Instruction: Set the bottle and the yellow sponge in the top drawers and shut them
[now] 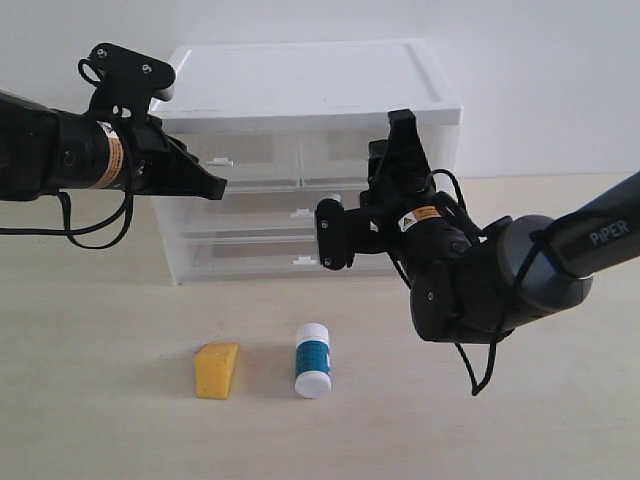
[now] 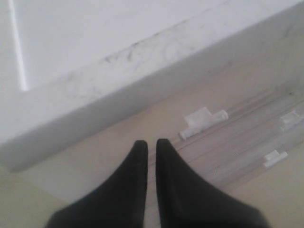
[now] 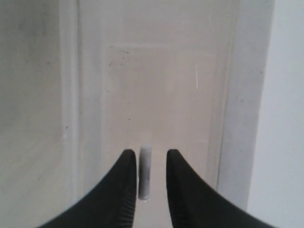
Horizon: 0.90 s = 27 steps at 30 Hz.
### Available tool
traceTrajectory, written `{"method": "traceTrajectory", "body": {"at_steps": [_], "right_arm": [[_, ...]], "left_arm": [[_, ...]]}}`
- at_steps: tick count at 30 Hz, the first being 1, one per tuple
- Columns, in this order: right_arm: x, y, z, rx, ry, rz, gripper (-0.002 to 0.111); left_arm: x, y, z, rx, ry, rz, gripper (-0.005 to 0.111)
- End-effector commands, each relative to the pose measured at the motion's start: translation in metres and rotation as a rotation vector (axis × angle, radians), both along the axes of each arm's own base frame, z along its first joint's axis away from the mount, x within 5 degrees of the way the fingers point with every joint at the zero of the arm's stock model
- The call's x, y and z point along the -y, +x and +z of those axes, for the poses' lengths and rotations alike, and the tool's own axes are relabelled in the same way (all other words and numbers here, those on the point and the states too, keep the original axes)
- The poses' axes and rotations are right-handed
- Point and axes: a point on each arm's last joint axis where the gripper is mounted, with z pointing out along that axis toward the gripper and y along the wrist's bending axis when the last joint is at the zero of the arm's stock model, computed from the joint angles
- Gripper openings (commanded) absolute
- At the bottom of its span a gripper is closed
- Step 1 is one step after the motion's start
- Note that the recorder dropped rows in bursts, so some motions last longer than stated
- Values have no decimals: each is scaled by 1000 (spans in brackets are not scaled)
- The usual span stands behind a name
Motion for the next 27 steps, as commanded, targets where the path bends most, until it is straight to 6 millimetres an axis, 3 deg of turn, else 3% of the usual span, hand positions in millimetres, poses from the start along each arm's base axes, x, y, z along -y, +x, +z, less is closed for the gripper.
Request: {"method": "traceTrajectory", "body": {"at_steps": [1, 2, 14, 19, 27], "right_arm": [[17, 14, 10, 15, 75, -99, 7], [17, 14, 10, 15, 75, -99, 0], [17, 9, 19, 116, 124, -147, 0], [2, -4, 16, 116, 73, -107, 0], [-1, -19, 3, 86, 35, -66, 0]], "left_arm": [[-1, 0, 2, 7, -3, 10, 4], [-1, 0, 2, 7, -3, 10, 4], [-1, 0, 2, 7, -3, 10, 4], [-1, 0, 2, 7, -3, 10, 4], [-1, 0, 2, 7, -3, 10, 4]]}}
